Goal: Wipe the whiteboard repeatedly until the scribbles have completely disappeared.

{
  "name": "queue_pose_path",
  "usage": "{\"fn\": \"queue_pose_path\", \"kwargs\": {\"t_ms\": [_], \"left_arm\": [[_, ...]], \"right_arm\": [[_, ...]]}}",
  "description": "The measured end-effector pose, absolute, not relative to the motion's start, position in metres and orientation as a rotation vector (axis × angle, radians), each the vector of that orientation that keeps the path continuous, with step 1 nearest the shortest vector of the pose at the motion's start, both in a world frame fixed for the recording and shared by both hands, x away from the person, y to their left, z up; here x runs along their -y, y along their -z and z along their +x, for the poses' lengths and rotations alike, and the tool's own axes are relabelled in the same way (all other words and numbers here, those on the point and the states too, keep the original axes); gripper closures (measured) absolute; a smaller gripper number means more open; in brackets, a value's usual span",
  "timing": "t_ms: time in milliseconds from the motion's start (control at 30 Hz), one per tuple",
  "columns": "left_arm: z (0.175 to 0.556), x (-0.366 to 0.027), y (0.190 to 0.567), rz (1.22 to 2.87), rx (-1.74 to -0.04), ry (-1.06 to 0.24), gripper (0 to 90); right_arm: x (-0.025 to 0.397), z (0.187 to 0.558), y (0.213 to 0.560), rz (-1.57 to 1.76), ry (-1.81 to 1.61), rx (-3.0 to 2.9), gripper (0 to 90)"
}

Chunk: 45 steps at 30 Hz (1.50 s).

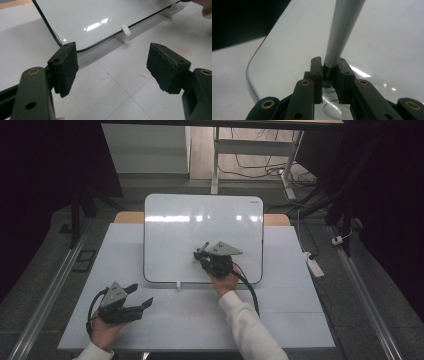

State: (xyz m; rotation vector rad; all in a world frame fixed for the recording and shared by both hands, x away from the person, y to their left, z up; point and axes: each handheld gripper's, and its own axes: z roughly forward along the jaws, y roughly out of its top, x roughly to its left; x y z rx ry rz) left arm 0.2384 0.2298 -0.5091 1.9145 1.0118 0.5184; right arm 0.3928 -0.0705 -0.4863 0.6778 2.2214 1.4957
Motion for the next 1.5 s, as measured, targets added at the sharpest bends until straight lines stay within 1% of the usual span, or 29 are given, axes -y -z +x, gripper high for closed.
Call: {"fn": "queue_pose_path", "kwargs": {"t_ms": [100, 267, 300, 400, 433, 600, 767, 900, 1033, 1067, 1200, 1333, 1400, 1500], "left_arm": [[0.238, -0.231, 0.509, 1.910, -1.018, -0.521, 25.8], [0.237, -0.230, 0.509, 1.906, -1.017, -0.524, 25.8], [0.238, -0.230, 0.509, 1.909, -1.016, -0.523, 25.8], [0.239, -0.230, 0.510, 1.913, -1.018, -0.520, 25.8], [0.239, -0.231, 0.509, 1.913, -1.018, -0.520, 25.8], [0.237, -0.230, 0.509, 1.909, -1.017, -0.527, 25.8], [0.239, -0.230, 0.510, 1.915, -1.019, -0.520, 25.8], [0.237, -0.230, 0.509, 1.910, -1.014, -0.528, 25.8], [0.239, -0.230, 0.510, 1.915, -1.019, -0.519, 25.8], [0.239, -0.230, 0.510, 1.916, -1.017, -0.521, 25.8], [0.238, -0.229, 0.509, 1.916, -1.013, -0.525, 25.8], [0.239, -0.228, 0.510, 1.923, -1.015, -0.521, 25.8], [0.238, -0.228, 0.510, 1.920, -1.015, -0.526, 25.8], [0.237, -0.229, 0.509, 1.915, -1.017, -0.530, 25.8]], "right_arm": [[0.059, 0.382, 0.496, 0.547, -1.434, -2.317, 77.6], [0.087, 0.403, 0.479, 0.735, -1.533, -2.130, 77.6], [0.086, 0.401, 0.480, 0.741, -1.535, -2.131, 77.6], [0.065, 0.388, 0.491, 0.562, -1.445, -2.282, 77.6], [0.065, 0.388, 0.491, 0.562, -1.445, -2.282, 77.6], [0.082, 0.406, 0.477, 0.746, -1.549, -2.116, 77.6], [0.063, 0.395, 0.486, 0.584, -1.472, -2.254, 77.6], [0.077, 0.406, 0.478, 0.735, -1.548, -2.113, 77.6], [0.066, 0.394, 0.485, 0.576, -1.456, -2.254, 77.6], [0.069, 0.395, 0.484, 0.576, -1.441, -2.255, 77.6], [0.094, 0.405, 0.475, 0.755, -1.511, -2.117, 77.6], [0.077, 0.389, 0.489, 0.603, -1.451, -2.273, 77.6], [0.075, 0.387, 0.491, 0.548, -1.430, -2.291, 77.6], [0.095, 0.400, 0.480, 0.710, -1.499, -2.132, 77.6]]}}
